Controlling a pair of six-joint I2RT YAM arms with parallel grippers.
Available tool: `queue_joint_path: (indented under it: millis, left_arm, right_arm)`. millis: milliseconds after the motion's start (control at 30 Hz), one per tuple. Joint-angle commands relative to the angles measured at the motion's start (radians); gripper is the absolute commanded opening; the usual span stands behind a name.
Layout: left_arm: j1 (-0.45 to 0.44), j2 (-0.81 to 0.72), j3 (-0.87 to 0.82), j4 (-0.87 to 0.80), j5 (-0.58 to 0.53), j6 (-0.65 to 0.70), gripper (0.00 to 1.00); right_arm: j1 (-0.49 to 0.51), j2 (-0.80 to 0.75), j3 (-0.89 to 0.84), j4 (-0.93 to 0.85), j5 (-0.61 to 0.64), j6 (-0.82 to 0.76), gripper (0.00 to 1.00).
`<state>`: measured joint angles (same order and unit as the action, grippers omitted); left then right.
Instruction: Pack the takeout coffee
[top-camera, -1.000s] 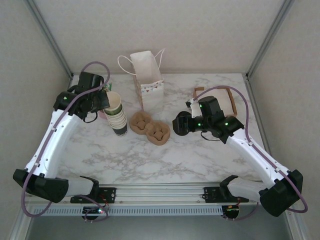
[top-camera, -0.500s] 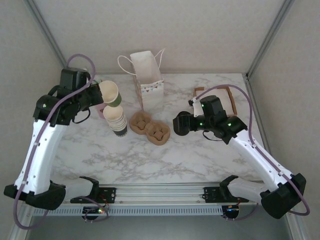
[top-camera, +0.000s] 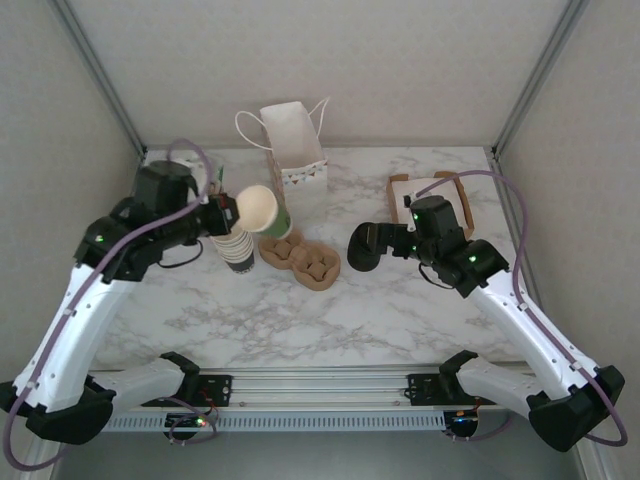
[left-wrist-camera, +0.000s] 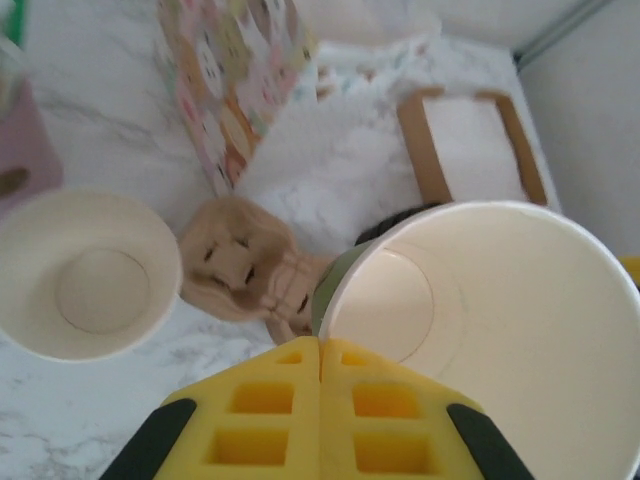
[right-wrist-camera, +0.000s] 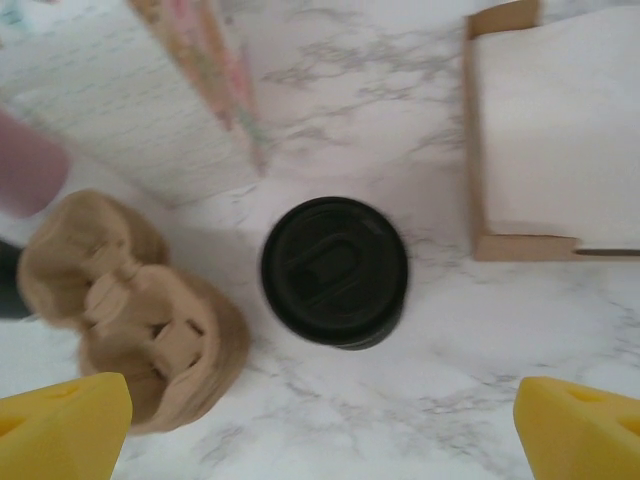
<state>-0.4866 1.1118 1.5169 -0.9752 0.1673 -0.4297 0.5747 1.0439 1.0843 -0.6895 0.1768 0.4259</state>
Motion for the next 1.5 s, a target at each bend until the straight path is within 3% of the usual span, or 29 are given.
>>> queue_joint_path:
  millis: [0, 233, 500, 800, 1067, 1133, 1467]
  left_arm:
    - [-0.107, 0.013, -0.055, 0.052, -0.062, -0.053, 0.00]
    - [-0.357, 0.125, -0.163, 0.117, -0.171, -0.138, 0.00]
    - [-0.524, 0.307, -0.212, 0.239, -0.191, -0.187, 0.00]
    - [-0.572, 0.569, -0.152, 0.231, -0.254, -0.198, 0.00]
    - [-0.575, 0.599, -0.158, 0.229, -0.258, -0.211, 0.01]
    - [-0.576, 0.597, -0.158, 0.224, -0.259, -0.214, 0.09]
    - [-0.570, 0.494, -0.140, 0.196, -0.320, -0.202, 0.70]
  right_arm:
    - [0.000, -0.018, 0.011, -0.043, 0.142, 0.062, 0.99]
    - [-0.066, -0.032, -0.031, -0.036, 0.106, 0.113, 0.99]
    - [-0.150, -0.026, -0.053, -0.042, 0.042, 0.149, 0.99]
    - [-0.190, -0.038, -0.089, -0.045, 0.023, 0.150, 0.99]
    - [-0.199, -0.059, -0.113, -0.042, 0.022, 0.143, 0.99]
    - [-0.199, -0.062, -0.115, -0.039, 0.021, 0.141, 0.99]
    - [-0.201, -0.076, -0.096, -0.040, -0.055, 0.074, 0.99]
